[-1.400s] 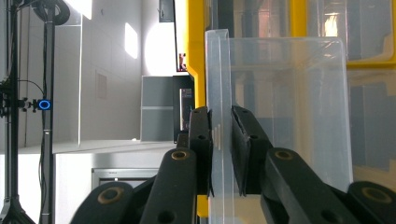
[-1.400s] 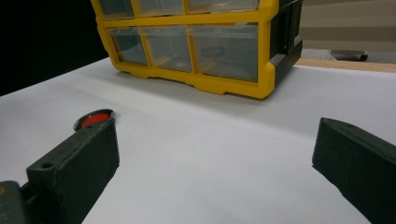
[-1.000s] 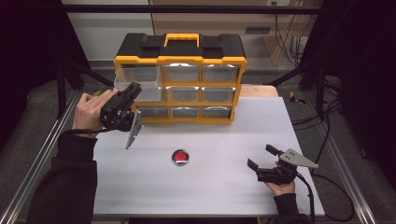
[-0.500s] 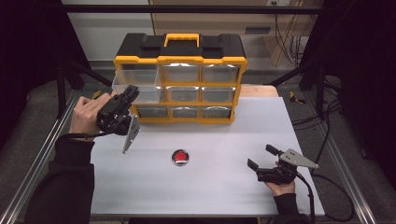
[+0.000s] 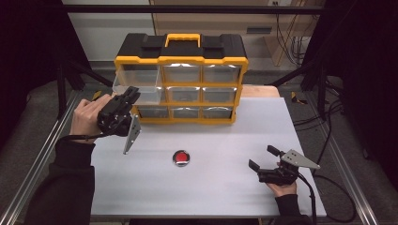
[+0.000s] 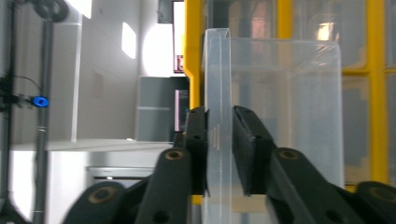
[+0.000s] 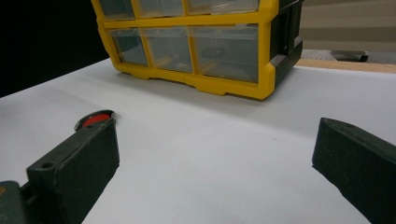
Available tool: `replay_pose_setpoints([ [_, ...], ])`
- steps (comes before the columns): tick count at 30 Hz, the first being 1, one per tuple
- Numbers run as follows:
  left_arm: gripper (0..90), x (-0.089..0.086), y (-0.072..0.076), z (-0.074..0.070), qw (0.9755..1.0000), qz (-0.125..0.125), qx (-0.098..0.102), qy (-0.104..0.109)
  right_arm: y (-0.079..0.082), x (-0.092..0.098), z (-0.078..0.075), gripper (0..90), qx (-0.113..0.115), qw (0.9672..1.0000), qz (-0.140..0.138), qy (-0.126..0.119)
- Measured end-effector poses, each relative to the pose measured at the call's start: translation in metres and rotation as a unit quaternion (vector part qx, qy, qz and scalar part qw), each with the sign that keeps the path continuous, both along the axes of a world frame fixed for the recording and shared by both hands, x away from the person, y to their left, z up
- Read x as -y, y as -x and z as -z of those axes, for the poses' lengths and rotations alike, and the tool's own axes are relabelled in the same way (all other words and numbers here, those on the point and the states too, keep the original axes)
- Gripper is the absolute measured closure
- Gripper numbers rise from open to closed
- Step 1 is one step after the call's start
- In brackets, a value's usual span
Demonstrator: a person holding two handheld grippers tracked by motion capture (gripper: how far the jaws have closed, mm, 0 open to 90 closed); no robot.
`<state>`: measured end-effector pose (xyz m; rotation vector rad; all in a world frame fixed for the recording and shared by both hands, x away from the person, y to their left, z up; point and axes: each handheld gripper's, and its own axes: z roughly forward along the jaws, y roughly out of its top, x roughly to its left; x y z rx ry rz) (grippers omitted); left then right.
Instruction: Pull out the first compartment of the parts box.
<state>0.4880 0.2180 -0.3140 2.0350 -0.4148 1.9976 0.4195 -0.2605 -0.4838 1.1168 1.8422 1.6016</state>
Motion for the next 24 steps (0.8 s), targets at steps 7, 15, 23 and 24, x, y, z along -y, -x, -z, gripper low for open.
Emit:
replay_pose_setpoints([
  [7, 63.3, 0.001, 0.003, -0.01, 0.9958, -0.011, -0.071, 0.058, 0.0, 0.0, 0.0, 1.0, -0.002, 1.0, 0.001, -0.002],
  [15, 46.8, 0.002, 0.008, -0.021, 0.9767, -0.016, -0.142, 0.16, 0.0, 0.0, 0.0, 1.0, -0.002, 1.0, 0.001, -0.002],
  [23, 31.9, 0.006, 0.015, -0.029, 0.94, -0.013, -0.213, 0.266, 0.001, 0.0, -0.001, 1.0, -0.001, 1.0, 0.001, -0.003],
  [24, 30.9, 0.006, 0.017, -0.029, 0.9381, -0.01, -0.213, 0.273, 0.001, 0.0, -0.001, 1.0, -0.001, 1.0, 0.001, -0.003],
])
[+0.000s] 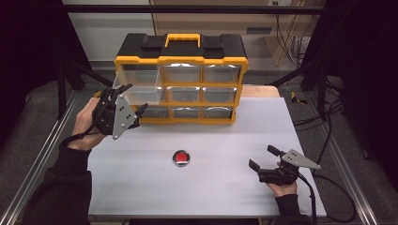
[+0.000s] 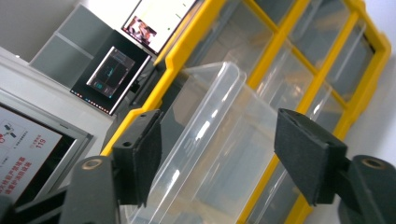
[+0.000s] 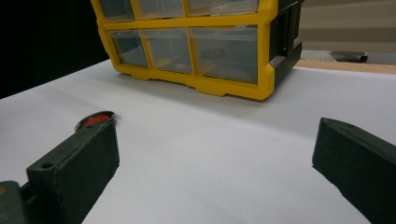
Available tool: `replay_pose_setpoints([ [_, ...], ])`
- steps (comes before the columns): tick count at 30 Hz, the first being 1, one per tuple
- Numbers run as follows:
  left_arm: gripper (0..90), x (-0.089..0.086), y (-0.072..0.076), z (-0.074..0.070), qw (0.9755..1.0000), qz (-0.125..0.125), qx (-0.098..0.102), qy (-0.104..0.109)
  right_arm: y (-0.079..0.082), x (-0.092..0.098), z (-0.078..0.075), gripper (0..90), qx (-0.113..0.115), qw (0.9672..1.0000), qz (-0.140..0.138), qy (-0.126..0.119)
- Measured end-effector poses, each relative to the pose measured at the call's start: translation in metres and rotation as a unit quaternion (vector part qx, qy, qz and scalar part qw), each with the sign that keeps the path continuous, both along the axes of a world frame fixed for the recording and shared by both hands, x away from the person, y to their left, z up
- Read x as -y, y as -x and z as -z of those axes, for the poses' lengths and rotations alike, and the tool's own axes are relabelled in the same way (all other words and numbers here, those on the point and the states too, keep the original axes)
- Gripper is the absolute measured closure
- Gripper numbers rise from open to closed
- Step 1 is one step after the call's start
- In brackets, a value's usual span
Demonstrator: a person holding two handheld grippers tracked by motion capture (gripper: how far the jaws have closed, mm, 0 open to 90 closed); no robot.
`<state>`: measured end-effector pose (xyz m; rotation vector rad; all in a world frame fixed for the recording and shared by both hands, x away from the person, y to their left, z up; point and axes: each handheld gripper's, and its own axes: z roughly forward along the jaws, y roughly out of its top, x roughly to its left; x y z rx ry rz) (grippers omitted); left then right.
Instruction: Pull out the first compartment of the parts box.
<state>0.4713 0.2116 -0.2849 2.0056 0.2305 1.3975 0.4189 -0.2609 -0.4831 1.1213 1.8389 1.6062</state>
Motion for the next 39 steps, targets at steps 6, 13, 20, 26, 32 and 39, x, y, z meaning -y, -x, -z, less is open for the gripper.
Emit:
replay_pose_setpoints([
  [6, 22.2, 0.0, 0.005, -0.002, 0.9981, 0.014, -0.016, 0.058, 0.0, 0.0, 0.0, 1.0, 0.001, 1.0, 0.0, 0.001],
  [13, 14.4, -0.005, 0.01, 0.0, 0.9838, 0.007, -0.096, 0.151, 0.0, 0.0, 0.0, 1.0, 0.002, 1.0, 0.0, 0.0],
  [20, 11.1, -0.011, 0.014, 0.007, 0.9762, 0.003, -0.112, 0.186, 0.0, 0.0, 0.0, 0.9, 0.001, 1.0, 0.0, 0.0],
  [26, 8.5, -0.021, 0.015, 0.021, 0.9627, 0.001, -0.144, 0.229, 0.0, 0.0, 0.0, 0.8, 0.002, 1.0, 0.001, 0.0],
  [32, 5.9, -0.025, 0.016, 0.04, 0.9546, -0.001, -0.163, 0.25, 0.0, 0.0, -0.001, 0.8, 0.001, 1.0, 0.001, -0.001],
  [39, 4.6, -0.029, 0.019, 0.056, 0.9443, -0.005, -0.176, 0.278, 0.0, 0.0, 0.0, 0.7, 0.001, 1.0, 0.001, -0.001],
])
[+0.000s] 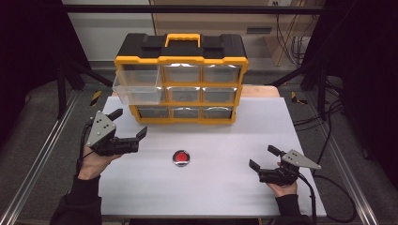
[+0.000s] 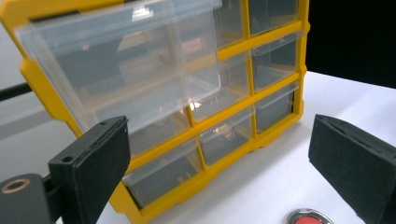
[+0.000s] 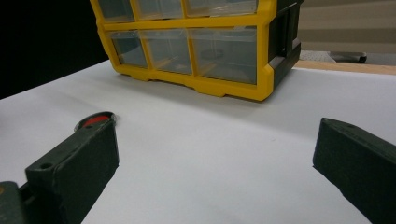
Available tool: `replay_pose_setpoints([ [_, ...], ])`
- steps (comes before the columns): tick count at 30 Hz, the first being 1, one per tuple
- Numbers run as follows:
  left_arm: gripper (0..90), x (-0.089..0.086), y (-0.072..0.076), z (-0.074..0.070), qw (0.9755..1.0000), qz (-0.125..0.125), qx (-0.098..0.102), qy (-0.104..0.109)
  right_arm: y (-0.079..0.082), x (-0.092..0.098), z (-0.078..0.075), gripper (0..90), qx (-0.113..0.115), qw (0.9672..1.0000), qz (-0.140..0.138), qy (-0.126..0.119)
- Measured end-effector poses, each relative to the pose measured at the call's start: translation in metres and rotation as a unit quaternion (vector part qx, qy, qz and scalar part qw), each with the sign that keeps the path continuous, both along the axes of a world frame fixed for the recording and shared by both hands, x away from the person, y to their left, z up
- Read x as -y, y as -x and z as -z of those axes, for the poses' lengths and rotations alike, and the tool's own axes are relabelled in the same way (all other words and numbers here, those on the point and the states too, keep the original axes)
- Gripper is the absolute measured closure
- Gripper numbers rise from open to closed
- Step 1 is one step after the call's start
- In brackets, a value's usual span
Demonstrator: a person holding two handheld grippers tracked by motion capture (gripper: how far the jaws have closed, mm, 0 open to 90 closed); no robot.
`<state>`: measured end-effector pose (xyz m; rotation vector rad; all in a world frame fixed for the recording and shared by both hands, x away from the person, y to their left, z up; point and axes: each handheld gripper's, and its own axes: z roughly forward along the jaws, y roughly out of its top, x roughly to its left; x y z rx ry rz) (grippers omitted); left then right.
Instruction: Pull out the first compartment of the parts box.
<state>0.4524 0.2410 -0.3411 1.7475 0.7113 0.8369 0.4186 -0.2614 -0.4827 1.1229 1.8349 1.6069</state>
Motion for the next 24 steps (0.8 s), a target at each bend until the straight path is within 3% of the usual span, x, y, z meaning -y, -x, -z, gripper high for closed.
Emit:
replay_pose_setpoints([
  [9, 3.4, 0.003, 0.0, 0.025, 0.9998, -0.004, -0.021, 0.002, 0.0, 0.0, 0.0, 0.7, 0.0, 1.0, 0.0, 0.002],
  [14, 2.6, 0.005, -0.001, 0.032, 0.9997, -0.009, -0.025, -0.001, 0.0, 0.0, 0.0, 0.6, 0.001, 1.0, -0.001, 0.001],
  [17, 2.5, 0.006, 0.0, 0.038, 0.9991, -0.008, -0.042, 0.0, 0.0, 0.0, 0.0, 0.6, 0.0, 1.0, -0.001, 0.002],
  [20, 2.3, 0.006, 0.0, 0.041, 0.9992, -0.005, -0.039, 0.0, 0.0, 0.0, 0.0, 0.6, 0.0, 1.0, -0.001, 0.001],
  [24, 2.4, 0.011, 0.001, 0.05, 0.9982, -0.003, -0.059, -0.005, 0.0, 0.0, 0.0, 0.6, 0.0, 1.0, 0.0, 0.001],
])
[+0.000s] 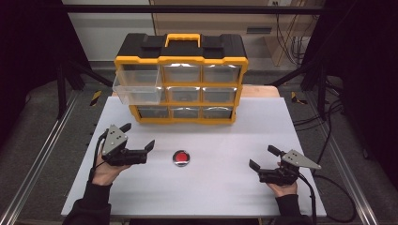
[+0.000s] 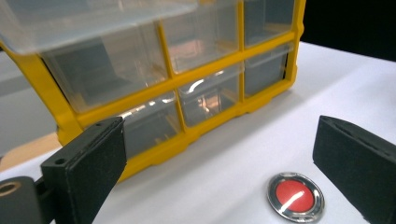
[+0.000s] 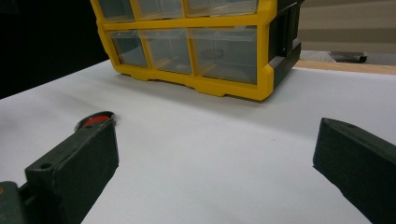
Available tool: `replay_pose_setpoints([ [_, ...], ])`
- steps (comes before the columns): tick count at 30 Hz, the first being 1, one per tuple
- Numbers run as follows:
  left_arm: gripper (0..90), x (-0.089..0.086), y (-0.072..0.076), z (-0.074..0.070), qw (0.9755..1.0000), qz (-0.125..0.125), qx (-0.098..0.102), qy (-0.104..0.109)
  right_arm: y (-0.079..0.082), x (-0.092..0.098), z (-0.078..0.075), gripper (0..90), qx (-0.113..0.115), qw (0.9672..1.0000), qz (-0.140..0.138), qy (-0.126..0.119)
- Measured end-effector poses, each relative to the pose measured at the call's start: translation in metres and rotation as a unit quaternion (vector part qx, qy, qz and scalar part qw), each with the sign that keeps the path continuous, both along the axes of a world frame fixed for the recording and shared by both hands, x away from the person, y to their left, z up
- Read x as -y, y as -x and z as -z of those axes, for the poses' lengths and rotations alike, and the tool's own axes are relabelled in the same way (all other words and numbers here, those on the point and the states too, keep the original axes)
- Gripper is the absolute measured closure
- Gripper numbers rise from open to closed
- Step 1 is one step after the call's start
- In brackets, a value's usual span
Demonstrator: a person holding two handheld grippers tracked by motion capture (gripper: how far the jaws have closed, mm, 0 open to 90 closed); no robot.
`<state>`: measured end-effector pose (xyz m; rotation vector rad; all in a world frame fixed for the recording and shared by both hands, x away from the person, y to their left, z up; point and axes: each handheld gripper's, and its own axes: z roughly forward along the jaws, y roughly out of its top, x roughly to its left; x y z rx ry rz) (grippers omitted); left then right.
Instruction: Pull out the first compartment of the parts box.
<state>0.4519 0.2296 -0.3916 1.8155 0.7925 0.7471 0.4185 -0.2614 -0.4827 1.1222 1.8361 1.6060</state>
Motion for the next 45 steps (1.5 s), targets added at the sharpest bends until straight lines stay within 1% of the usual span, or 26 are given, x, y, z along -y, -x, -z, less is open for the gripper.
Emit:
replay_pose_setpoints([
  [3, 2.5, 0.003, 0.0, 0.004, 1.0, 0.002, -0.005, -0.004, 0.0, 0.0, 0.0, 0.6, 0.0, 1.0, -0.001, 0.001],
  [5, 2.5, 0.008, 0.0, 0.01, 0.9999, 0.006, -0.009, -0.009, 0.0, 0.0, 0.0, 0.6, 0.001, 1.0, -0.001, 0.002],
  [6, 2.5, 0.008, 0.0, 0.01, 0.9999, 0.006, -0.009, -0.009, 0.0, 0.0, 0.0, 0.6, 0.001, 1.0, -0.001, 0.002],
  [10, 2.5, 0.013, -0.001, 0.017, 0.9996, 0.005, -0.024, -0.017, 0.0, 0.0, 0.0, 0.6, -0.001, 1.0, -0.001, -0.001],
  [12, 2.5, 0.014, -0.001, 0.019, 0.9995, 0.006, -0.027, -0.016, 0.0, 0.0, 0.0, 0.6, 0.002, 1.0, -0.001, 0.002],
  [13, 2.5, 0.015, -0.001, 0.022, 0.9993, 0.01, -0.03, -0.021, 0.0, 0.0, 0.0, 0.6, -0.001, 1.0, -0.002, 0.002],
  [18, 2.5, 0.02, -0.001, 0.028, 0.9989, 0.018, -0.035, -0.026, 0.0, 0.0, 0.0, 0.6, -0.002, 1.0, -0.001, 0.001],
  [20, 2.5, 0.025, -0.001, 0.033, 0.9983, 0.026, -0.042, -0.032, 0.0, 0.0, 0.001, 0.6, -0.004, 1.0, -0.001, 0.003],
  [22, 2.3, 0.027, -0.002, 0.034, 0.9981, 0.027, -0.045, -0.033, 0.0, -0.001, 0.001, 0.6, -0.004, 1.0, -0.001, 0.002],
  [23, 2.0, 0.03, -0.002, 0.037, 0.9975, 0.032, -0.05, -0.038, -0.001, -0.001, 0.001, 0.6, -0.004, 1.0, -0.001, 0.002],
  [24, 2.0, 0.032, -0.002, 0.039, 0.9974, 0.033, -0.051, -0.038, -0.001, 0.0, 0.001, 0.6, -0.002, 1.0, -0.001, 0.005],
  [26, 1.8, 0.036, -0.003, 0.041, 0.9971, 0.036, -0.053, -0.04, -0.001, -0.001, 0.001, 0.6, -0.004, 1.0, 0.001, 0.003],
  [28, 1.6, 0.039, -0.003, 0.044, 0.997, 0.04, -0.055, -0.036, -0.001, 0.0, 0.001, 0.6, -0.004, 1.0, 0.001, 0.003],
  [31, 1.4, 0.043, -0.003, 0.047, 0.9967, 0.044, -0.057, -0.039, 0.0, 0.0, 0.001, 0.6, -0.004, 1.0, 0.001, 0.002],
  [32, 1.3, 0.046, -0.004, 0.049, 0.9962, 0.048, -0.061, -0.04, -0.001, 0.0, 0.001, 0.6, -0.004, 1.0, 0.001, 0.005],
  [35, 0.4, 0.049, -0.004, 0.051, 0.9958, 0.047, -0.066, -0.043, -0.001, 0.0, 0.001, 0.6, -0.001, 1.0, 0.001, 0.007],
  [37, 0.4, 0.051, -0.004, 0.053, 0.9951, 0.053, -0.073, -0.04, -0.001, 0.0, 0.001, 0.6, -0.003, 1.0, 0.001, 0.005],
  [39, 0.3, 0.056, -0.005, 0.056, 0.9942, 0.054, -0.081, -0.046, -0.001, 0.0, 0.001, 0.6, -0.004, 1.0, 0.002, 0.004],
  [40, 0.3, 0.056, -0.005, 0.056, 0.9942, 0.054, -0.081, -0.046, -0.001, 0.0, 0.001, 0.6, -0.005, 1.0, 0.002, 0.004],
  [41, 0.3, 0.058, -0.006, 0.057, 0.9937, 0.055, -0.085, -0.047, -0.001, 0.0, 0.001, 0.6, -0.005, 1.0, 0.003, 0.004],
  [42, 0.3, 0.062, -0.008, 0.059, 0.9921, 0.058, -0.101, -0.049, -0.001, 0.0, 0.001, 0.6, -0.005, 1.0, 0.002, 0.004],
  [43, 0.3, 0.062, -0.008, 0.059, 0.9921, 0.058, -0.101, -0.049, -0.001, 0.0, 0.001, 0.6, -0.005, 1.0, 0.003, 0.004],
  [44, 0.2, 0.066, -0.009, 0.061, 0.9901, 0.063, -0.112, -0.056, -0.001, 0.0, 0.001, 0.6, -0.005, 1.0, 0.002, 0.004],
  [45, 0.1, 0.069, -0.01, 0.063, 0.9891, 0.065, -0.115, -0.063, -0.001, 0.0, 0.001, 0.6, -0.003, 1.0, 0.002, 0.005],
])
